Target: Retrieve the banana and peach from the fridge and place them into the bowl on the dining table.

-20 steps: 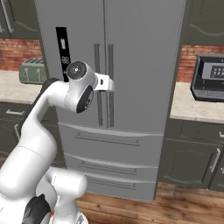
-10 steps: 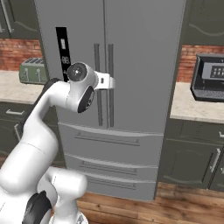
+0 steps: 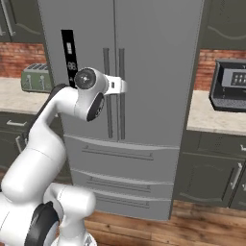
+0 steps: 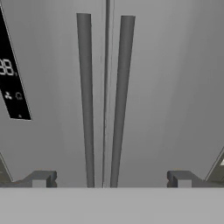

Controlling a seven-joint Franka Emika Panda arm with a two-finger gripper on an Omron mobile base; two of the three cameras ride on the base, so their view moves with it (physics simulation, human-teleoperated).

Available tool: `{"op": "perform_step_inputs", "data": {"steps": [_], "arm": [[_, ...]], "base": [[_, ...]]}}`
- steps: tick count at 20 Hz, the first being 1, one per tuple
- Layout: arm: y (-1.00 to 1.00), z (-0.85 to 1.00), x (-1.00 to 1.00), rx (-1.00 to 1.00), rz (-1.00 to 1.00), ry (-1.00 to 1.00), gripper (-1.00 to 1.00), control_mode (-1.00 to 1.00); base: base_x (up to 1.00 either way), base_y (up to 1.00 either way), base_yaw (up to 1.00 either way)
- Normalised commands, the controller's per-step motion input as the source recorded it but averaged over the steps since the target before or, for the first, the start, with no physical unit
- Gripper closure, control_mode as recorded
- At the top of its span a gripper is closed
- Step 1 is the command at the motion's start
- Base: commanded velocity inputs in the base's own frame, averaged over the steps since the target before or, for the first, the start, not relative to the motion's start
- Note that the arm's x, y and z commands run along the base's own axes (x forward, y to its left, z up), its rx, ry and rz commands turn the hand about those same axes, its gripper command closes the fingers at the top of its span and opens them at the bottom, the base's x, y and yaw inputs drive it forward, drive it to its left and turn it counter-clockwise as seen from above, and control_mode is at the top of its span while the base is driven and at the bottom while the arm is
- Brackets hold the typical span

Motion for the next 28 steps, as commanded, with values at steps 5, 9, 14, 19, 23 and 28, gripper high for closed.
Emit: {"op": "perform_step_inputs", "data": {"steps": [5,9,14,19,23,28], "arm": [[0.0,0.09,0.39,0.0,-0.01,0.0,-1.0,-1.0],[0.0,0.0,0.16,0.1,-0.03,0.0,-1.0,-1.0],[0.0,0.0,0.35,0.18,-0.02,0.05,-1.0,-1.0],[-0.01,0.0,0.52,0.01,0.0,0.08,-1.0,-1.0],[-0.09,0.0,0.49,0.0,0.0,0.07,-1.0,-1.0],[-0.08,-0.03,0.47,0.0,0.0,0.0,-1.0,-1.0]], "base": [[0.0,0.0,0.0],[0.0,0.0,0.0],[0.0,0.0,0.0],[0.0,0.0,0.0],[0.0,0.0,0.0],[0.0,0.0,0.0]]}}
